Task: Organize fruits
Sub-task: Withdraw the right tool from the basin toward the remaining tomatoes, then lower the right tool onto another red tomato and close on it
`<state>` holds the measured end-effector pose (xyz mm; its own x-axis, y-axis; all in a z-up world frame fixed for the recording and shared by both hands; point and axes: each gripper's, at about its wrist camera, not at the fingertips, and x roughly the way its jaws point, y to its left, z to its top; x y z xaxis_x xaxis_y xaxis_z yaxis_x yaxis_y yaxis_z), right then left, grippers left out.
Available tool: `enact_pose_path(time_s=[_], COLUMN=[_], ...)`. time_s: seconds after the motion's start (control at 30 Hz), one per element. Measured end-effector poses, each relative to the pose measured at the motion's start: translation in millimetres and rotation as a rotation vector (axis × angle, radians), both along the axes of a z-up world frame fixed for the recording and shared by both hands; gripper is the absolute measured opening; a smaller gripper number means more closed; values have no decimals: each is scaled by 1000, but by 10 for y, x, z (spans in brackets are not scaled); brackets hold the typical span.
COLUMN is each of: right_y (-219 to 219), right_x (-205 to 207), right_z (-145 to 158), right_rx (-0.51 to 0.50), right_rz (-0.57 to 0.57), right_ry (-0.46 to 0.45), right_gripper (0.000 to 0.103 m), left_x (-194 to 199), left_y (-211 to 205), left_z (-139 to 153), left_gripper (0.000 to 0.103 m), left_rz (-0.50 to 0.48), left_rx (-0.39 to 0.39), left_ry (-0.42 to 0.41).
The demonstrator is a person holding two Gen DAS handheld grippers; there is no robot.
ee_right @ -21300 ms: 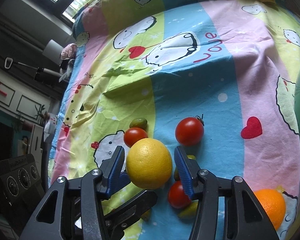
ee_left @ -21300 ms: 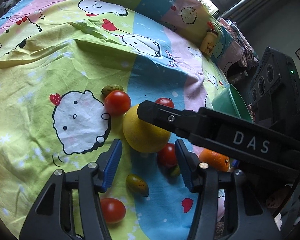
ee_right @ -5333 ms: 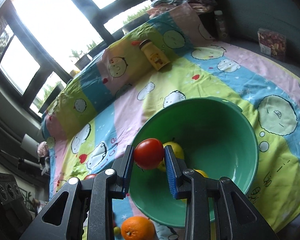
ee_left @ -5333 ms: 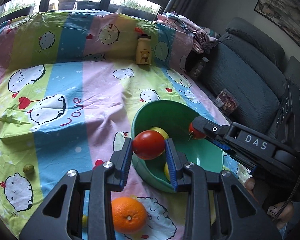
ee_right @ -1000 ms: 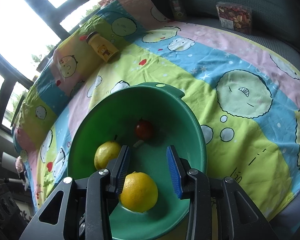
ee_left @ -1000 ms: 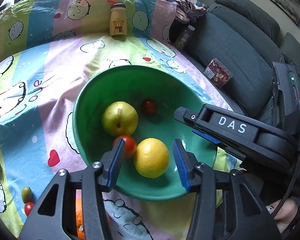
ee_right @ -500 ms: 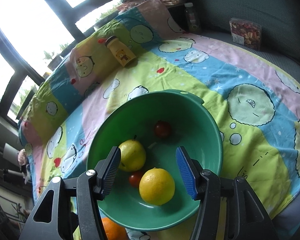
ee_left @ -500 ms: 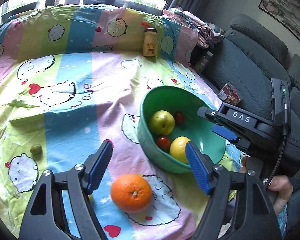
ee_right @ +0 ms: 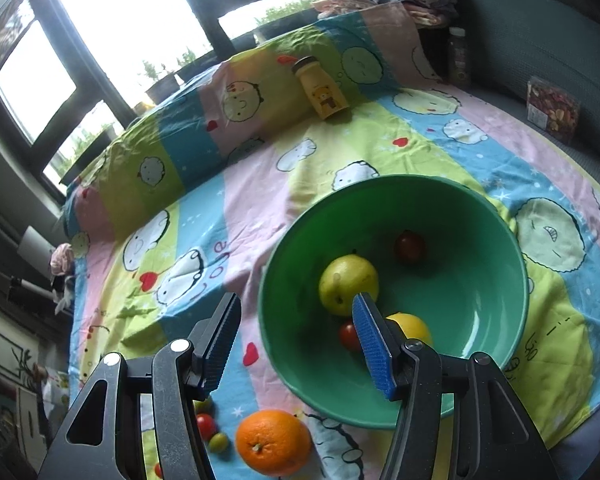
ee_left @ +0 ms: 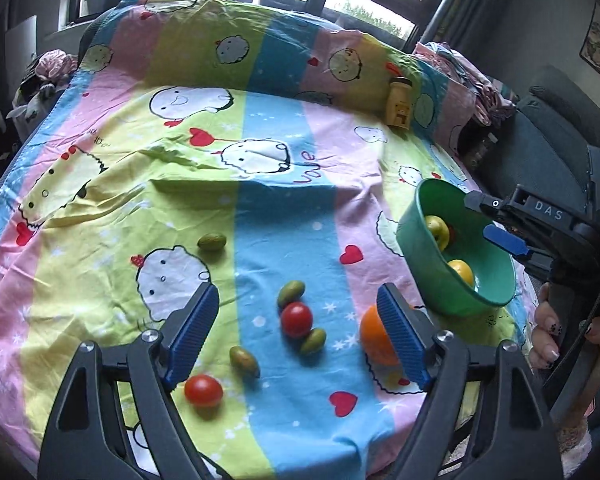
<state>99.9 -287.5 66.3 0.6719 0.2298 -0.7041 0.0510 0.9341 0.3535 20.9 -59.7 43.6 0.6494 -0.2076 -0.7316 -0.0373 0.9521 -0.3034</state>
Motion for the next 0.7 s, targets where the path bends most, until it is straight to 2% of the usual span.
enact_pose_path(time_s=[0.2,0.4,0.57,0.7], right_y=[394,793,1075,1284], right_x=[26,118,176,137], right_z=[-41,-237,-444,-564], right_rx=[40,57,81,52], right_rz=[180,321,412,474], right_ry=[20,105,194,236], right_gripper=[59,59,59,59], left_x=[-101,-147,-177,-230], left_y=[216,314,377,373], left_z=[-228,-389,-455,-478], left_gripper=[80,78,72,68], left_rz=[39,51,52,35], left_rx=[-44,-59,-84,-81], left_ry=[75,122,151,163])
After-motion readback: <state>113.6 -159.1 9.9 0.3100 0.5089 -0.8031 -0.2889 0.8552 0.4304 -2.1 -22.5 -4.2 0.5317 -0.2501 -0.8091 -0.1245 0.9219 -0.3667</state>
